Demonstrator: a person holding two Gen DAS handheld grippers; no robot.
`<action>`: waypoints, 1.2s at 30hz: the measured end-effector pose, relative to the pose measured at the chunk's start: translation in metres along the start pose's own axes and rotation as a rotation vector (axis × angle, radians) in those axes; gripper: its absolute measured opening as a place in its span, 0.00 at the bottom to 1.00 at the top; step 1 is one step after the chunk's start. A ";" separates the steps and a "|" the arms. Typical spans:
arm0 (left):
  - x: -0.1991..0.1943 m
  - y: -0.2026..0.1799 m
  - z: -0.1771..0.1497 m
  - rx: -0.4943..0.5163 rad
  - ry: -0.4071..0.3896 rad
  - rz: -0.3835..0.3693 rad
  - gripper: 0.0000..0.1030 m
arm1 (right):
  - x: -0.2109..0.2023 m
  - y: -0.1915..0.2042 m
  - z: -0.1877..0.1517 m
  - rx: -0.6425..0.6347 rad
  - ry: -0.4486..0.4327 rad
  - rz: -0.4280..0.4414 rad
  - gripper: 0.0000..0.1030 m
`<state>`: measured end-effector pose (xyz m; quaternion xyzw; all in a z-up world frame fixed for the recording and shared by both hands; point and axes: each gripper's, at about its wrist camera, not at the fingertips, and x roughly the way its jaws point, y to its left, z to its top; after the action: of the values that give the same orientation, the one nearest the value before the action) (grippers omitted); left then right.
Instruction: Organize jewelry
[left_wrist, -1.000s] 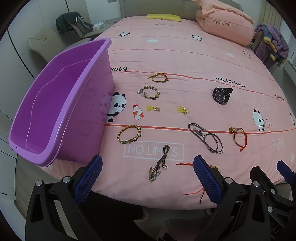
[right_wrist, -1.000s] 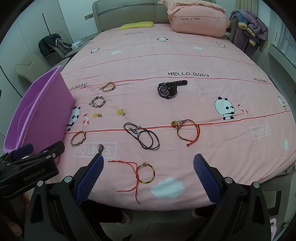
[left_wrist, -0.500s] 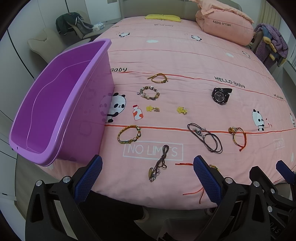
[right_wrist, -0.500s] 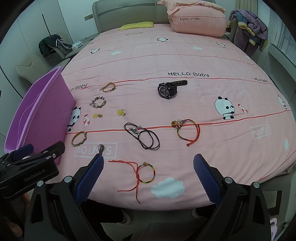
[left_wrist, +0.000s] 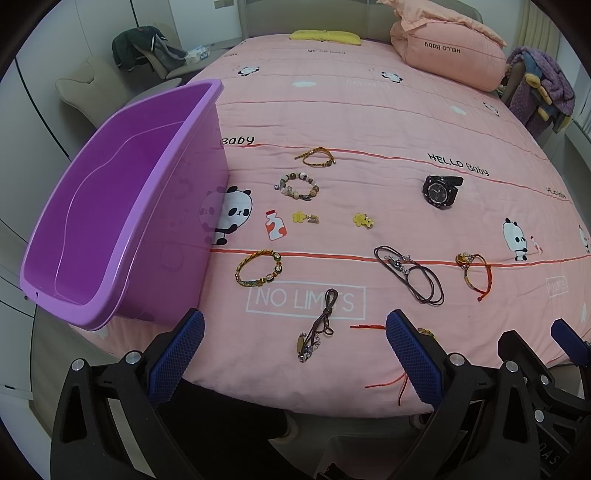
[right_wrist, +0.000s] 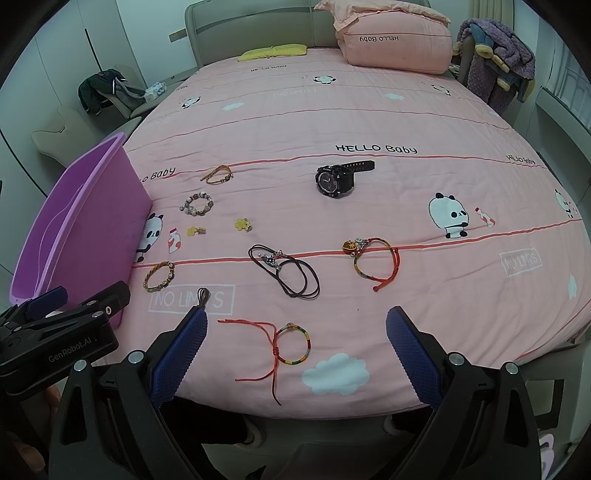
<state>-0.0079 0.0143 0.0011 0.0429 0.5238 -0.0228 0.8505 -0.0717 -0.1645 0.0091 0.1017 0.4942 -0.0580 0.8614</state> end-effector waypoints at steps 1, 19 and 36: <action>0.000 0.000 0.000 0.000 0.000 0.000 0.94 | 0.000 0.000 0.000 0.000 -0.001 0.000 0.91; -0.004 -0.002 -0.001 0.005 -0.005 0.002 0.94 | -0.002 0.001 0.000 -0.004 -0.007 0.000 0.91; 0.050 0.021 -0.036 -0.026 0.040 0.015 0.94 | 0.041 -0.040 -0.033 0.018 0.070 0.052 0.91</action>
<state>-0.0160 0.0394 -0.0586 0.0360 0.5405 -0.0088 0.8405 -0.0862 -0.1956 -0.0471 0.1242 0.5206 -0.0363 0.8439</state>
